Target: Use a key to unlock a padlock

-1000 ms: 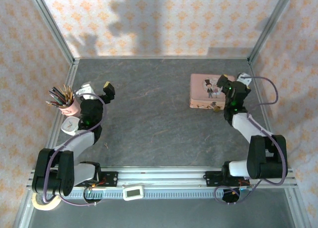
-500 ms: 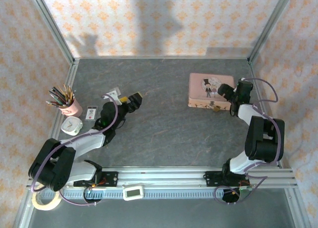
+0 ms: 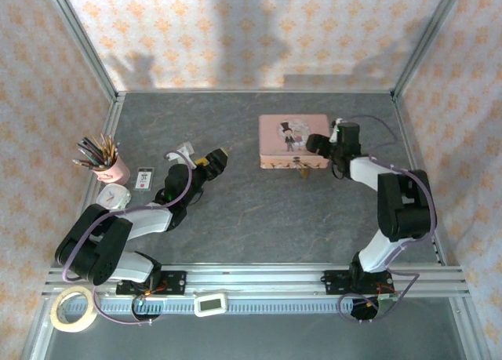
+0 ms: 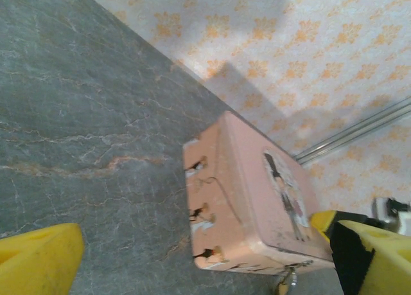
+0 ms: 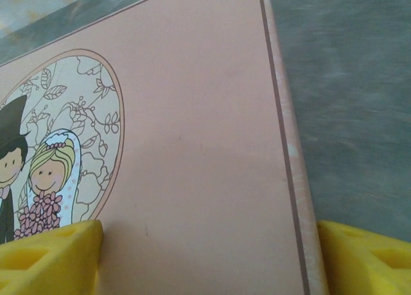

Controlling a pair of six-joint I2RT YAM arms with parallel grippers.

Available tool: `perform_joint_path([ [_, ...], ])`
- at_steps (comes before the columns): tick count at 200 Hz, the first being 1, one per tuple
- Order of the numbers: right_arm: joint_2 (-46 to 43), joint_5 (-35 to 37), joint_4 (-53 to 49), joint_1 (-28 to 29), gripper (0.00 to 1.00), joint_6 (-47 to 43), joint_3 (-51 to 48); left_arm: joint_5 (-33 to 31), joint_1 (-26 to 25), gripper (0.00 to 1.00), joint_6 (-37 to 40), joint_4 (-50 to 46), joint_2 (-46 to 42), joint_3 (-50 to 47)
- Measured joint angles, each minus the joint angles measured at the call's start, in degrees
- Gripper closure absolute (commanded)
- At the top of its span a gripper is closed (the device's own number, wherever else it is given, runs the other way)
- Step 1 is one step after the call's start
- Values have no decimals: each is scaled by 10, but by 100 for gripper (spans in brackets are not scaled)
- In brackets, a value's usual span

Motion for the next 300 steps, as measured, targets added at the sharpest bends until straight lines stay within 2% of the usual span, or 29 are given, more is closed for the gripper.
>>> perform_joint_path([
  [50, 110, -3, -38, 64, 21, -20, 150, -14, 0, 1, 2, -7, -28, -2],
  [85, 110, 30, -66, 88, 16, -32, 177, -38, 0, 1, 6, -24, -61, -12],
  [109, 63, 65, -79, 93, 11, -35, 151, -61, 0, 1, 16, -74, -96, -11],
  [125, 5, 80, -86, 93, 0, -33, 113, -72, 0, 1, 33, -142, -121, 1],
  [150, -91, 91, -86, 102, 0, -9, 42, -75, 0, 15, 62, -273, -153, 40],
  [180, -153, 92, -73, 153, 0, 46, -54, -76, -3, 18, 76, -426, -193, 57],
  [203, -162, 91, -66, 204, 0, 90, -107, -104, -21, 29, 40, -557, -225, 56],
  [215, -162, 95, -58, 227, 0, 108, -123, -127, -33, 31, 11, -627, -250, 50],
  [241, -165, 100, -39, 244, 0, 131, -136, -174, -43, 39, -62, -744, -318, 23],
  [263, -165, 107, -22, 244, 0, 134, -135, -200, -45, 39, -126, -809, -354, 0],
  [300, -165, 116, -13, 244, 0, 133, -135, -215, -45, 40, -194, -848, -332, -25],
])
